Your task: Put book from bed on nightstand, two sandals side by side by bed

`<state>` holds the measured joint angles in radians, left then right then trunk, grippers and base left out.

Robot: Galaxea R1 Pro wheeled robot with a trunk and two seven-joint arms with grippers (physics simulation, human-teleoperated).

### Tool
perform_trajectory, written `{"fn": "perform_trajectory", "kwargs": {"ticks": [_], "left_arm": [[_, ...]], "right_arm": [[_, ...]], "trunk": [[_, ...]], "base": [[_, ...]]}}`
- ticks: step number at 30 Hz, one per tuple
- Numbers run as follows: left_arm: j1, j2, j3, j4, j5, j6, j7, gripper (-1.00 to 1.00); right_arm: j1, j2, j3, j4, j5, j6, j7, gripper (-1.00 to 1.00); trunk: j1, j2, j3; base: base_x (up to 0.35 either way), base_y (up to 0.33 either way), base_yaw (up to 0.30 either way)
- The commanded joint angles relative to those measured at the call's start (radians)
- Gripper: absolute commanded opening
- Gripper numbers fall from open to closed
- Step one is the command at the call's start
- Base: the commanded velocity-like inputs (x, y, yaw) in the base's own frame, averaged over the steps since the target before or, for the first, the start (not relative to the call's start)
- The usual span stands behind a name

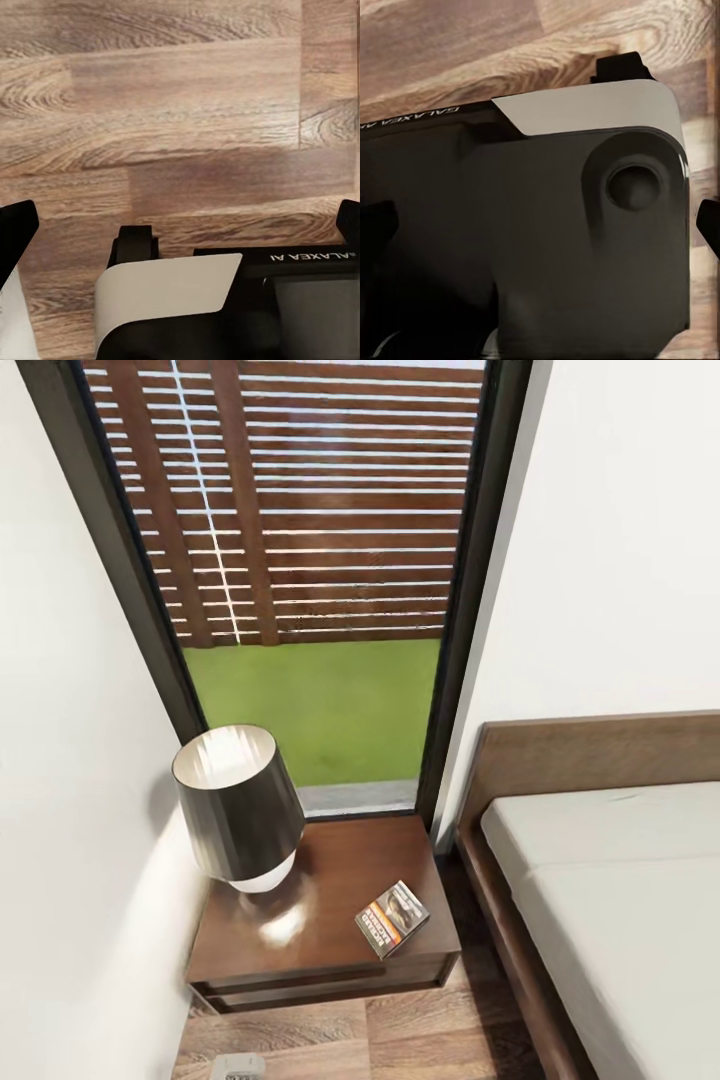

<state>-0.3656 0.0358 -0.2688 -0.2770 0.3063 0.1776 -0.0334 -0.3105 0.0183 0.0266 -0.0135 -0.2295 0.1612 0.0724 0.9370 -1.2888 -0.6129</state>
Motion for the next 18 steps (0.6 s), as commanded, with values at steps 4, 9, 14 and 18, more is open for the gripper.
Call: {"fn": "perform_trajectory", "kwargs": {"ticks": [4,9,14,18], "left_arm": [[0.0,0.001,-0.006,0.01,0.011,-0.016,0.0,1.0],[0.0,0.001,-0.006,0.029,0.012,-0.026,0.0,1.0],[0.0,0.002,-0.006,0.036,0.012,-0.029,0.008,1.0],[0.0,0.002,-0.006,0.038,0.011,-0.029,0.03,1.0]], "right_arm": [[0.02,-0.002,0.004,0.004,-0.005,0.005,0.001,1.0],[0.04,-0.005,0.004,0.007,-0.004,0.007,0.001,1.0],[0.058,-0.012,0.004,0.008,-0.004,0.006,0.001,1.0],[0.063,-0.014,0.004,0.008,-0.004,0.006,0.001,1.0]], "trunk": [[-0.015,0.028,0.012],[-0.035,0.063,0.028],[-0.054,0.098,0.043],[-0.069,0.126,0.056]], "base": [[0.0,0.0,0.0],[0.0,0.0,0.0],[0.0,0.0,0.0],[0.0,0.0,0.0]]}}
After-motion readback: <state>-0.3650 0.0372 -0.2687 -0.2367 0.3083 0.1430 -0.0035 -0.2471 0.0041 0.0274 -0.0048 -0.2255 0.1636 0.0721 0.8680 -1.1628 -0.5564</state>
